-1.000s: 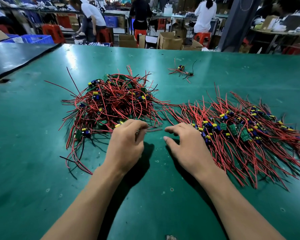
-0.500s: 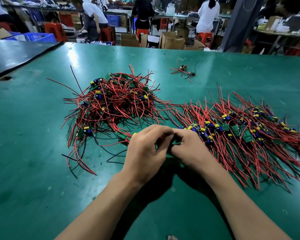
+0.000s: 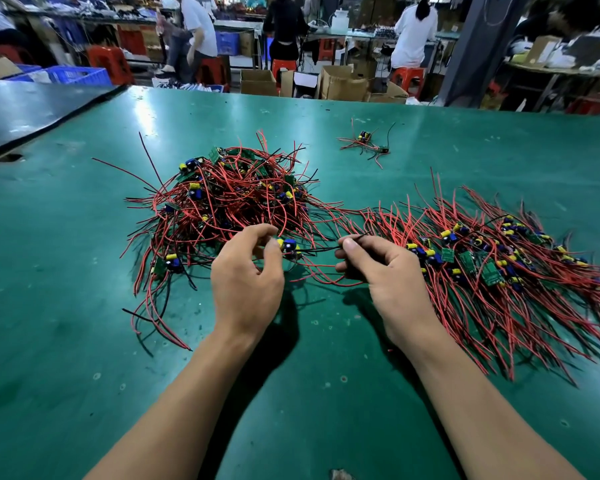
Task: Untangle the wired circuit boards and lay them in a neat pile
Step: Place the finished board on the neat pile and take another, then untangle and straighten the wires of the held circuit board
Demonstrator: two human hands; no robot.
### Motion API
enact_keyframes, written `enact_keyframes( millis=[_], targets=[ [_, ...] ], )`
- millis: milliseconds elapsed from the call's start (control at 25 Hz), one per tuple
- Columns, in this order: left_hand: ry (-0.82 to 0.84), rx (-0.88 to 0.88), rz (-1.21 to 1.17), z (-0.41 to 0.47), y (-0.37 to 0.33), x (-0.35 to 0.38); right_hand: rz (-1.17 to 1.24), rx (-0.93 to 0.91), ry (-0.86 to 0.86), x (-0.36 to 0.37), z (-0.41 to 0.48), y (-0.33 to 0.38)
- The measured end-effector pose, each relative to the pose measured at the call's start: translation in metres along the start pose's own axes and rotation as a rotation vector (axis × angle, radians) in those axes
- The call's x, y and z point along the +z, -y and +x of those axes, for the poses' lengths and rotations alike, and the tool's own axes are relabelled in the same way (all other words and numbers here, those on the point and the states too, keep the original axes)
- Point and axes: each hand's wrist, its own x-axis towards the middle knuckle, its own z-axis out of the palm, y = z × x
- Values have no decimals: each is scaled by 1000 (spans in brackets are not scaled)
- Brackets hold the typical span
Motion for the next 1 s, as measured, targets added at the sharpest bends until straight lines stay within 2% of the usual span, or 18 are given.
enact_keyframes(
  millis=[240,400,560,680,800,920,1000],
  targets=[
    [165,27,280,-2,2,-3,176,6,-35,0,1,4],
    [176,41,370,-2,2,-3,185,-47,-35,-4,1,10],
    [125,63,310,-2,-4,-5,473,24,-7,-9,3,20],
    [135,190,276,-5,-10,-4,660,103,50,-13,4,25],
    [238,319,284,-10,-13,2,725,164,71,-12,4,26],
    [307,344,171,-14,-12,9,791,221,88,-14,5,25],
    [290,312,109,-16,-12,11,776,232,104,-15,6,23]
  ],
)
